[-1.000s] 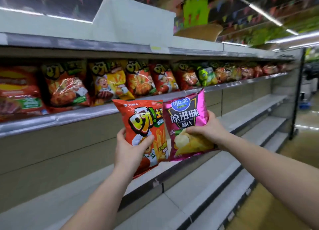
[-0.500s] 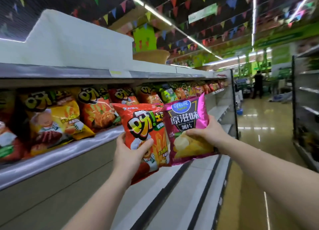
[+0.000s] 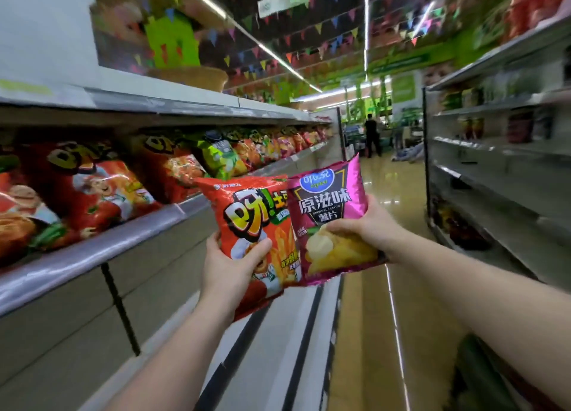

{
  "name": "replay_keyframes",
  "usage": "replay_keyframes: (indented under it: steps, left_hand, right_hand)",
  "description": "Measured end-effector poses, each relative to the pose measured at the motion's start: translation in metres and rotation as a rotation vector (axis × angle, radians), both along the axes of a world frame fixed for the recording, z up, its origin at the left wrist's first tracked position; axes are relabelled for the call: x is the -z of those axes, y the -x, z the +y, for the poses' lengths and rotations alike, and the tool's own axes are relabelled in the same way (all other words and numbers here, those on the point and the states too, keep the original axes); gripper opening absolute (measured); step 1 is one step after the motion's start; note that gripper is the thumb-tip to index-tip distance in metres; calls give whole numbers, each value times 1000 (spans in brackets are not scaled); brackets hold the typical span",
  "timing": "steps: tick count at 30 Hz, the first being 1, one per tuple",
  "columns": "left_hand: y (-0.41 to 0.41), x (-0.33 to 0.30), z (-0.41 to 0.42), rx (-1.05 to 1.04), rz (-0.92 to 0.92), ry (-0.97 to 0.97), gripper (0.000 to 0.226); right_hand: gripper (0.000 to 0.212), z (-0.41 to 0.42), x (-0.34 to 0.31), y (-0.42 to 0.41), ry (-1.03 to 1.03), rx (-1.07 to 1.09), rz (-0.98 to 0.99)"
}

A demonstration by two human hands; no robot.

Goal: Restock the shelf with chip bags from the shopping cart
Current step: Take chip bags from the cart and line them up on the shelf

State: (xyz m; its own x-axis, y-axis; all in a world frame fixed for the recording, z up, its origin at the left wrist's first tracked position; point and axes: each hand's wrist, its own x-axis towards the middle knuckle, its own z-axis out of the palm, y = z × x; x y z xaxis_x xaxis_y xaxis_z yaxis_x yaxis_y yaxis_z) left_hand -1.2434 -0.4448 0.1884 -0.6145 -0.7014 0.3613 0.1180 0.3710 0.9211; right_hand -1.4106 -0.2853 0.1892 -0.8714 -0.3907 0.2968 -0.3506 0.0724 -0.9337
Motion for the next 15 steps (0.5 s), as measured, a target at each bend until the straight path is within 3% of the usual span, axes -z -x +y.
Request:
replay_keyframes:
  steps: [3, 8, 12, 15]
  left_hand:
    - [52, 8, -1, 26, -18, -3, 79]
    - [157, 11, -2, 48, -20, -8, 83]
    - [236, 6, -2, 47, -26, -1, 85]
    - [286, 6, -10, 50, -35, 0, 84]
  right_hand:
    - [86, 6, 7, 51, 26, 4, -2]
    - [87, 9, 10, 149, 25, 27, 14]
    - [67, 7, 5, 222, 36, 27, 36]
    - [70, -3, 6, 274, 41, 28, 10]
